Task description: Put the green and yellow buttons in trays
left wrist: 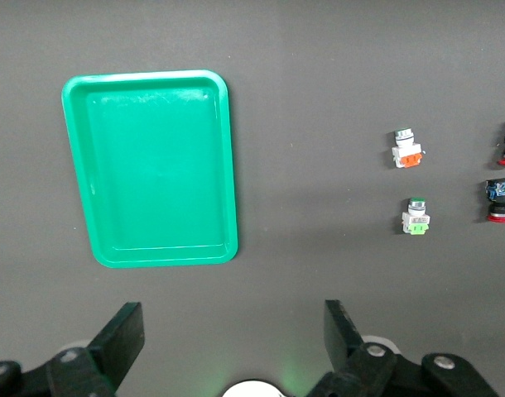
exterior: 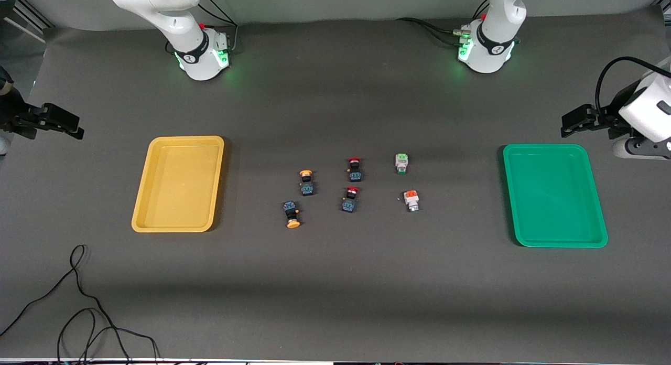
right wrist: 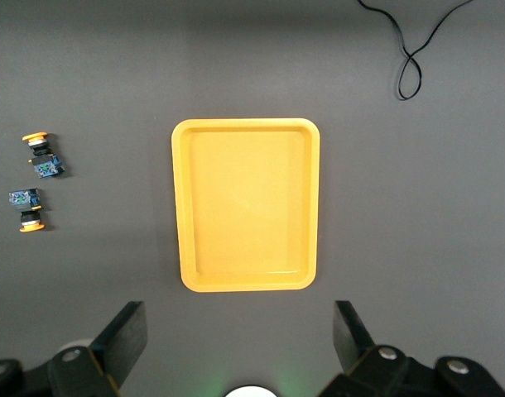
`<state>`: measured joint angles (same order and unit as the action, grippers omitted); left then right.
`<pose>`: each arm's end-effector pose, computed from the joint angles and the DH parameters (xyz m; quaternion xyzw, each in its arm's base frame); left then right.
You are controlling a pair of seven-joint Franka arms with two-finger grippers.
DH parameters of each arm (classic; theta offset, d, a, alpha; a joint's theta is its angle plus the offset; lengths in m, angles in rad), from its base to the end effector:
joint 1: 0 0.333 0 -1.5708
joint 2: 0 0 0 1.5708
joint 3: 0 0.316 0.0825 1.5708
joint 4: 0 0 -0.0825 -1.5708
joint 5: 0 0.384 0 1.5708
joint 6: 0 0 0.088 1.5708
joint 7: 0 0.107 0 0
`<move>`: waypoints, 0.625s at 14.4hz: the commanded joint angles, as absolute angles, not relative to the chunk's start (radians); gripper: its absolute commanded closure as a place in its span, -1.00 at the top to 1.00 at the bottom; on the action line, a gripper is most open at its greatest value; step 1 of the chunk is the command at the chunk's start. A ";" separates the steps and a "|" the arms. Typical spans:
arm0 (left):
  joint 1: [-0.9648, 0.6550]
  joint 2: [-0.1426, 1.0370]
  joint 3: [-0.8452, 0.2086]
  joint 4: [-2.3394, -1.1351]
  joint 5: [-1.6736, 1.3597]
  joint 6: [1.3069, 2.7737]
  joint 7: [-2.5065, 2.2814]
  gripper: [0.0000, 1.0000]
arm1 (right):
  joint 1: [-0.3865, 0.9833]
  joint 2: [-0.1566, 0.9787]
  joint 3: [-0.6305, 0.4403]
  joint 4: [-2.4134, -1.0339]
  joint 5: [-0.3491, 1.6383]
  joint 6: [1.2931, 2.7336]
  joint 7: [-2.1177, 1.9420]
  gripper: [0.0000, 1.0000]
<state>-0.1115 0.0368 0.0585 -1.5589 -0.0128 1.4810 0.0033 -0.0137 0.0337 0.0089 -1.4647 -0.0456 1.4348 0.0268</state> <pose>0.5543 -0.0315 0.6023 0.9979 -0.0283 -0.0574 0.0039 0.5511 -0.0081 0.6438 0.9991 -0.0182 -0.0315 0.0229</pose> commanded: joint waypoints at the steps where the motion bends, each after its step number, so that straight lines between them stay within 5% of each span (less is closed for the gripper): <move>1: -0.126 0.044 0.072 -1.536 -0.021 1.459 0.003 0.94 | -0.005 0.054 0.008 -1.433 -0.038 1.414 0.021 0.99; 9: -0.126 0.044 0.072 -1.537 -0.023 1.459 0.005 0.94 | -0.012 0.067 0.005 -1.427 -0.040 1.416 0.006 0.99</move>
<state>-0.1115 0.0369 0.0585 -1.5589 -0.0134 1.4810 0.0033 -0.0099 0.0452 0.0092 -1.4644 -0.0449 1.4347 0.0262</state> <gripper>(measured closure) 0.031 0.000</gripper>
